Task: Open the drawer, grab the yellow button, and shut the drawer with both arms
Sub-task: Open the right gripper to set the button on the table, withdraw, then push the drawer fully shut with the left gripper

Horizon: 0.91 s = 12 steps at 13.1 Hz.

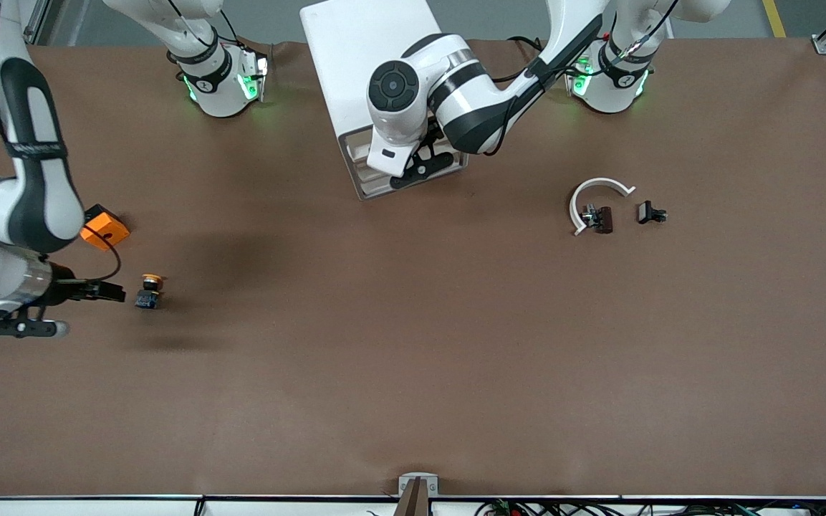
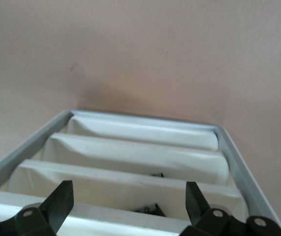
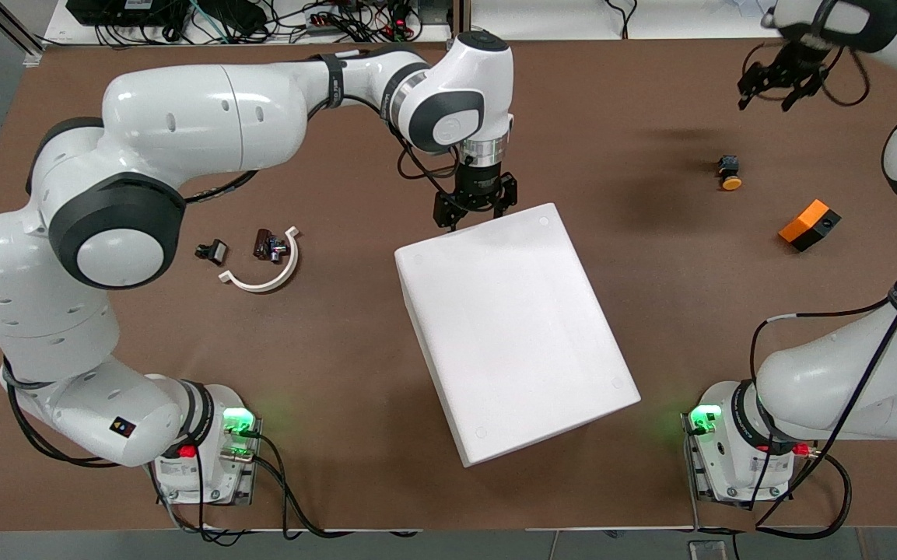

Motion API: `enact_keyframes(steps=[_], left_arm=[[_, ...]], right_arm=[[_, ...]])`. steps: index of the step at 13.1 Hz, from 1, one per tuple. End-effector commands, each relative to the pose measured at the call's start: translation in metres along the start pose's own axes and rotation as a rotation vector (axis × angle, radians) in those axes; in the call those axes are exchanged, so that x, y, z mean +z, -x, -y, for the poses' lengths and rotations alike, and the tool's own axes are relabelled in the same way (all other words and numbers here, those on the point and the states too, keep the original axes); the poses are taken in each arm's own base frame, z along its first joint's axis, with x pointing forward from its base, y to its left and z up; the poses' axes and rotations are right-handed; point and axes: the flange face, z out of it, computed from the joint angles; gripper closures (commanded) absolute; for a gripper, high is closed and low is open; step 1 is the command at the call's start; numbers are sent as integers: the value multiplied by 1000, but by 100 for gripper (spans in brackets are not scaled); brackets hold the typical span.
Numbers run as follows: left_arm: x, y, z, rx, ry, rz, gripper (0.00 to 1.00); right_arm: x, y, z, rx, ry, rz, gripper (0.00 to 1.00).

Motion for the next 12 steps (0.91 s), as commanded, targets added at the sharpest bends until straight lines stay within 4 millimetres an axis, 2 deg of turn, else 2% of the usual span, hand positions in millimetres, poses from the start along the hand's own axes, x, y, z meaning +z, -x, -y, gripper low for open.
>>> enact_keyframes(steps=[1, 4, 7, 9, 12], left_arm=[[2, 21, -6, -24, 17, 71, 0], [8, 25, -10, -36, 25, 121, 0], [4, 19, -10, -42, 34, 120, 0], [-8, 3, -9, -61, 55, 104, 0], [-55, -63, -5, -132, 132, 20, 0]], right_arm=[[-64, -2, 0, -13, -25, 31, 0], [-121, 10, 1, -17, -21, 11, 0], [-145, 23, 5, -20, -16, 28, 0], [-163, 27, 7, -23, -18, 24, 0], [-184, 34, 24, -53, -4, 4, 0]])
